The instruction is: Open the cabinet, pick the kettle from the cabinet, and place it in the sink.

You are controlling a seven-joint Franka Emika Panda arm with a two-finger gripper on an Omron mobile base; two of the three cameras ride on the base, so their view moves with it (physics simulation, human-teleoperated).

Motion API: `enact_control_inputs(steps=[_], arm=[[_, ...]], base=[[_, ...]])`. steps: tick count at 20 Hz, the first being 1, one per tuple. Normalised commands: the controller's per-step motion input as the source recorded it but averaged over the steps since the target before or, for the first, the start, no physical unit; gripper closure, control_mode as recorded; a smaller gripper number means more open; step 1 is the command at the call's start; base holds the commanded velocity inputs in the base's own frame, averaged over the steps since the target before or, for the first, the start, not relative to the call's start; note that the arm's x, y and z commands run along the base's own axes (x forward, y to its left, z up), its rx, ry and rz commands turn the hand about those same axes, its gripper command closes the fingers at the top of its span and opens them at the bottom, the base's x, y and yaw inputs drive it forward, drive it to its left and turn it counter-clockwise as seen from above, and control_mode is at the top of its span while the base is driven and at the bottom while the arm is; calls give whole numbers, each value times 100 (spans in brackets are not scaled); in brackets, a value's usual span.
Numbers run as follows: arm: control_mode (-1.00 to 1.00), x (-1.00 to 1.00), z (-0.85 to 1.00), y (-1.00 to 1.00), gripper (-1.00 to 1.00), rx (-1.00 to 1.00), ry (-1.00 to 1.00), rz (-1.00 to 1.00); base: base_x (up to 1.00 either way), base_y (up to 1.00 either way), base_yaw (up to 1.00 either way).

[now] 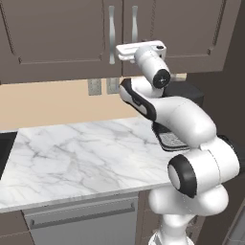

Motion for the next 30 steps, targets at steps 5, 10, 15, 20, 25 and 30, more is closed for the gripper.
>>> enact_control_inputs(steps=[5, 10, 15, 20, 25, 30], arm=[[-100, 37, 0, 13, -100, 0, 0, 0], [-100, 37, 0, 14, 100, 0, 0, 0], [-100, 35, 0, 11, 100, 0, 0, 0], [-100, 49, 0, 21, 100, 0, 9, 0], [-100, 69, 0, 27, 100, -5, 29, 0], [-100, 79, -4, 25, 100, -8, 44, 0]], base=[[0, 0, 0], [0, 0, 0], [0, 0, 0], [0, 0, 0], [0, 0, 0], [0, 0, 0]])
